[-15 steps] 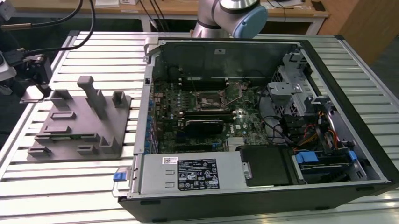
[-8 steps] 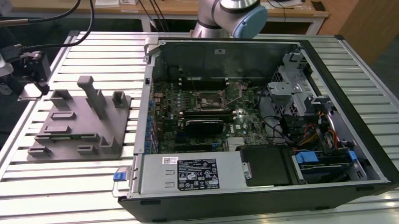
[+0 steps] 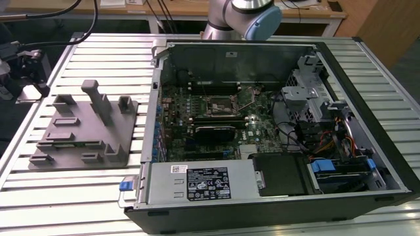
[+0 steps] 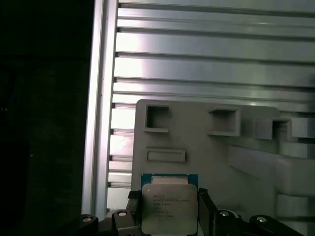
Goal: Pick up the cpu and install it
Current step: 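Pick up the cpu and move it towards the insertion slot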
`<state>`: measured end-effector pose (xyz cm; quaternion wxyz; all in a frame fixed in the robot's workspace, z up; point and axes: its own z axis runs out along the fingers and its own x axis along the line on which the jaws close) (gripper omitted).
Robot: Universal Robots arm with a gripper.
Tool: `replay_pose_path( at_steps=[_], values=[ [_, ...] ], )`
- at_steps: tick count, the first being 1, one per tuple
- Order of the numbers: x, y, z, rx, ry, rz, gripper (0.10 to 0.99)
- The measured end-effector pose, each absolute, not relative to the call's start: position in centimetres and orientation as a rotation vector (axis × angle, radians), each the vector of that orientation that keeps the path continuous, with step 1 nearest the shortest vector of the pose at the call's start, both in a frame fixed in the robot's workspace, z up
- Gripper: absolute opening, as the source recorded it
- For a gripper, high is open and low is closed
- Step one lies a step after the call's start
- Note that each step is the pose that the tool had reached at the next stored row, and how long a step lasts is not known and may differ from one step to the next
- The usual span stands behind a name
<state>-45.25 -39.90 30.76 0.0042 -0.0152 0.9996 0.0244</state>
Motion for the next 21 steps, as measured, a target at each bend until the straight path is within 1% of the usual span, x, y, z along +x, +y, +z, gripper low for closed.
replay_pose_path(
  at_steps=[14,16,21],
  values=[
    [-45.2,-39.9,32.7,-0.048,3.132,0.077,0.545],
    [-45.2,-39.9,33.7,-0.048,3.132,0.077,0.545],
    [-45.3,-39.9,34.5,-0.048,3.132,0.077,0.545]
  ],
)
